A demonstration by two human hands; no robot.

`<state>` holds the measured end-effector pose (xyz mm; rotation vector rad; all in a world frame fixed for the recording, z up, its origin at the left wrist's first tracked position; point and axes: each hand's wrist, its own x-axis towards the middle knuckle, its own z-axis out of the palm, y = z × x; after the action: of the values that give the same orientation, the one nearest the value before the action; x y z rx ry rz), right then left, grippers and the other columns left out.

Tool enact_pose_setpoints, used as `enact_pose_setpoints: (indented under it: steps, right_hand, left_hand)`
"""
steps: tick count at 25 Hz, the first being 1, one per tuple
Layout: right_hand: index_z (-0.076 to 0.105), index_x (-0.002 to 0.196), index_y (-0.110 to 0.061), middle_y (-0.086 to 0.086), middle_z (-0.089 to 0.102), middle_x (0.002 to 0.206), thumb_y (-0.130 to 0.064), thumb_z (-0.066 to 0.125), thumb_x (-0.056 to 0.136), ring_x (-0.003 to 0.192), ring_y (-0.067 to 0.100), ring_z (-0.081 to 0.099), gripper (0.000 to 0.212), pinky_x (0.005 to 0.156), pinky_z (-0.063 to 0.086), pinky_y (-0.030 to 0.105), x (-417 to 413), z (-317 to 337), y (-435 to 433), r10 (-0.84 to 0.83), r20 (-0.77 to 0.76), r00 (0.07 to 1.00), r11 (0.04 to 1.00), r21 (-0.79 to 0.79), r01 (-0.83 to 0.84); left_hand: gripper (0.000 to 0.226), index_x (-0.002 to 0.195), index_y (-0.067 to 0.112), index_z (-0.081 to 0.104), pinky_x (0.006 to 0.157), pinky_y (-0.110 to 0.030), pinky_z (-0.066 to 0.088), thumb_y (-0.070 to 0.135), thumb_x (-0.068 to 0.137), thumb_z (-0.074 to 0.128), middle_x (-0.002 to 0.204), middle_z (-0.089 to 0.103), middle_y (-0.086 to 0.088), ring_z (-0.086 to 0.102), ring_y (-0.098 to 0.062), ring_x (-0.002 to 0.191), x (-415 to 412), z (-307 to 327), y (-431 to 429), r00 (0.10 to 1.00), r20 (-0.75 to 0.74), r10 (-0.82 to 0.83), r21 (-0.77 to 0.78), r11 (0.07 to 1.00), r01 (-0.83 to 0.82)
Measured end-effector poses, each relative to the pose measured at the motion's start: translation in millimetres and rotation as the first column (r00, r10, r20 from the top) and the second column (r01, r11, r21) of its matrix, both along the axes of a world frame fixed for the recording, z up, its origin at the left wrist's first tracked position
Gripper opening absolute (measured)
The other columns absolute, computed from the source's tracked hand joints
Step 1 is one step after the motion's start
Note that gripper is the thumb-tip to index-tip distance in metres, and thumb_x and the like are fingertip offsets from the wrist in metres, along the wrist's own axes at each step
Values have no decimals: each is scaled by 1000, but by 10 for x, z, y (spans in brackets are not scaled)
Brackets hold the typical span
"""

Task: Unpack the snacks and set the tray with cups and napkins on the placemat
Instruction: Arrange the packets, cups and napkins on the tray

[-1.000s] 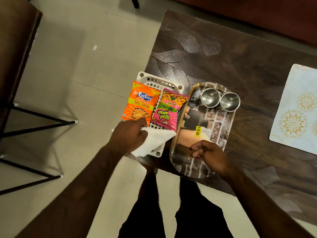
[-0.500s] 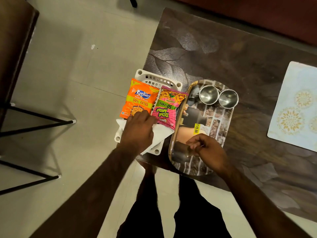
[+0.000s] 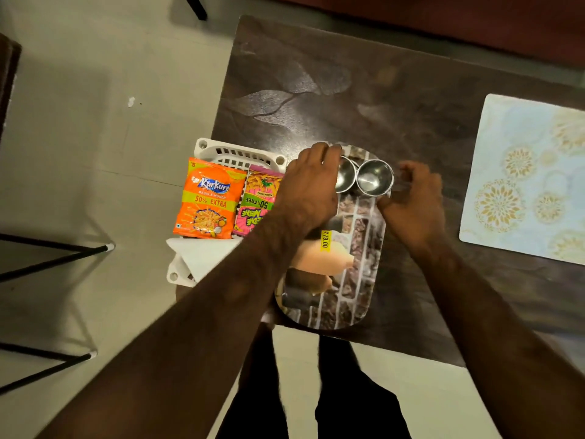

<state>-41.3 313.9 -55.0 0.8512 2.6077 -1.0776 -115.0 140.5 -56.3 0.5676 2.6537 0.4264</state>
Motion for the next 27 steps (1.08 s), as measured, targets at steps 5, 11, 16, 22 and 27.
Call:
enact_pose_setpoints:
  steps: [5, 11, 16, 22, 27]
  right_hand:
    - [36, 159, -23, 9, 43, 152, -20, 78, 78, 140, 33, 41, 91, 109, 36, 36, -244, -124, -69, 277, 136, 951, 959, 23, -283]
    - [41, 149, -23, 7, 45, 143, -44, 80, 81, 127, 33, 58, 81, 98, 56, 47, -287, -136, -64, 232, 217, 948, 957, 121, -262]
    - [33, 151, -24, 8, 46, 149, -63, 75, 78, 131, 34, 57, 93, 101, 54, 53, -264, -28, 67, 222, 303, 927, 963, 81, -257]
    - [52, 149, -34, 5, 47, 134, -9, 70, 72, 127, 30, 51, 83, 97, 56, 51, -273, 35, 107, 486, 129, 864, 867, 51, -495]
    - [56, 139, -27, 6, 57, 130, -61, 72, 79, 117, 30, 65, 71, 94, 59, 48, -289, -7, 126, 332, 282, 900, 914, 139, -380]
  left_hand:
    - [88, 153, 16, 28, 102, -46, 43, 25, 79, 75, 144, 47, -14, 52, -36, 128, -67, -155, 142, 991, 131, 19, -84, 996, -8]
    - [76, 141, 11, 36, 86, -43, 49, 30, 80, 79, 137, 45, -16, 59, -40, 116, -46, -189, 202, 963, 149, 227, -13, 974, -227]
    - [85, 148, 18, 31, 88, -43, 49, 25, 79, 81, 141, 39, -15, 59, -40, 117, -84, -144, 247, 937, 233, 260, 16, 963, -271]
    - [83, 151, 34, 31, 94, -45, 52, 10, 82, 72, 139, 40, -11, 60, -40, 114, -140, -100, 154, 937, 289, 197, 36, 976, -216]
    - [74, 147, 34, 35, 93, -45, 51, 11, 85, 69, 136, 43, -12, 60, -40, 114, -137, -119, 140, 933, 301, 200, 45, 974, -223]
